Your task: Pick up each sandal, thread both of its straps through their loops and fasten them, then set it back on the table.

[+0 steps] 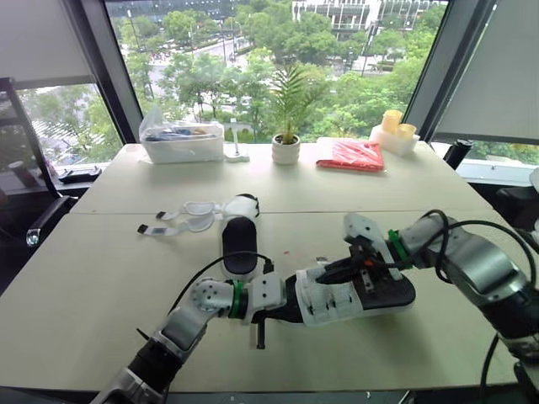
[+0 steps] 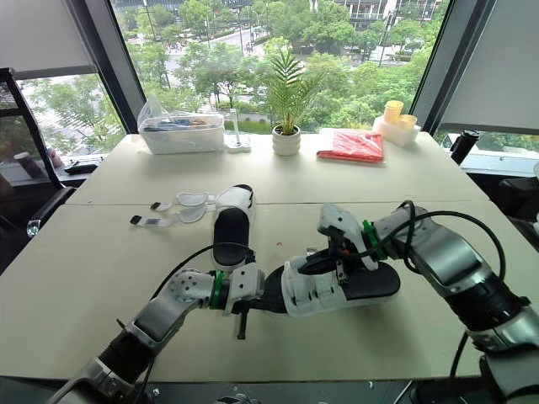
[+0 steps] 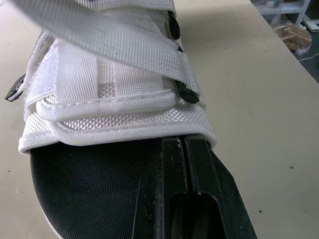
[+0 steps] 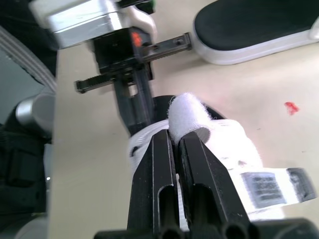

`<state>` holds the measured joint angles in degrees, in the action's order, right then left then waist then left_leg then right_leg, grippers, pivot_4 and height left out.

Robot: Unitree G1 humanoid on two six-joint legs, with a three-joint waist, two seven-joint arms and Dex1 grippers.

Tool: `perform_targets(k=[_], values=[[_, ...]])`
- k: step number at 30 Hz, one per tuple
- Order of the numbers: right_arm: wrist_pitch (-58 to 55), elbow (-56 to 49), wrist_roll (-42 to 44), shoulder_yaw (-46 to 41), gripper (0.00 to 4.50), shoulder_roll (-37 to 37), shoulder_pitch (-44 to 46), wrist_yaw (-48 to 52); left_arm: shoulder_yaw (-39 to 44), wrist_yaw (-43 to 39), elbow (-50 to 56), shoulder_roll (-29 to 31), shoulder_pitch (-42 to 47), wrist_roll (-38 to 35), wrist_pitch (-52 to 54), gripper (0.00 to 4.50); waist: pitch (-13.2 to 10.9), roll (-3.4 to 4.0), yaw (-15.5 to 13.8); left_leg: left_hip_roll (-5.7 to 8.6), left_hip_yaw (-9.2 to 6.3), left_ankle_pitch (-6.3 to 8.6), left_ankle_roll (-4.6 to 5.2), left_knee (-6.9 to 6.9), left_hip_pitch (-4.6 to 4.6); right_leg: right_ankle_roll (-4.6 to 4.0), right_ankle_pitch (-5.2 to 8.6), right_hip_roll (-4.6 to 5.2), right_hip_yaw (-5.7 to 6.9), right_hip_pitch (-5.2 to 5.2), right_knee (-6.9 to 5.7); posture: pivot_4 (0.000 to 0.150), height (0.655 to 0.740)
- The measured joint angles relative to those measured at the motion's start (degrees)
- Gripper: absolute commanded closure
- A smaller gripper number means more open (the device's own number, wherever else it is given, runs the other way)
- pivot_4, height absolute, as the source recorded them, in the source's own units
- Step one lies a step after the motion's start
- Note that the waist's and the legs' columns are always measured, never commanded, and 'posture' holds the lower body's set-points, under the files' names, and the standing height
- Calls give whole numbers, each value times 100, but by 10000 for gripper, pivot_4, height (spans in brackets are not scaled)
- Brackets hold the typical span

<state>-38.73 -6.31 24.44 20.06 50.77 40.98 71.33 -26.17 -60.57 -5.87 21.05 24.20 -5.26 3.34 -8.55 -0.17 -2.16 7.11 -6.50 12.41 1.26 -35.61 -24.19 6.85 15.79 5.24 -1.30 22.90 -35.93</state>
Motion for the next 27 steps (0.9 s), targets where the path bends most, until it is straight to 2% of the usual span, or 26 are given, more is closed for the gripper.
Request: perform_targets(k=[12, 15, 22, 27], values=[[643, 925, -794, 308, 44668, -511, 323, 246, 15, 146, 27, 19, -64, 34, 13, 45000, 1, 2, 17, -5, -1, -2, -9, -25, 7, -6, -3, -9, -3, 2, -27, 1500, 7400], [780, 1070, -1006, 350, 34988, -631, 367, 199, 15, 201, 48, 22, -99, 49, 17, 45000, 1, 2, 20, -5, -1, -2, -10, -25, 22, -7, -3, -10, -4, -14, -27, 1500, 7400], [1047, 1585, -1647, 325, 1146, -1032, 470, -417, 12, 205, 165, 48, -164, 93, 24, 45000, 3, 3, 8, -5, -1, -1, -10, -9, 34, -6, -3, -9, -5, -20, -22, 1500, 7400], [1048, 2056, -1787, 312, 411, -1392, 582, -586, 5, 211, 193, 47, -180, 96, 39, 45000, 3, 3, 4, -5, -2, -2, -11, -3, 36, -6, -3, -10, -5, -20, -22, 1500, 7400]])
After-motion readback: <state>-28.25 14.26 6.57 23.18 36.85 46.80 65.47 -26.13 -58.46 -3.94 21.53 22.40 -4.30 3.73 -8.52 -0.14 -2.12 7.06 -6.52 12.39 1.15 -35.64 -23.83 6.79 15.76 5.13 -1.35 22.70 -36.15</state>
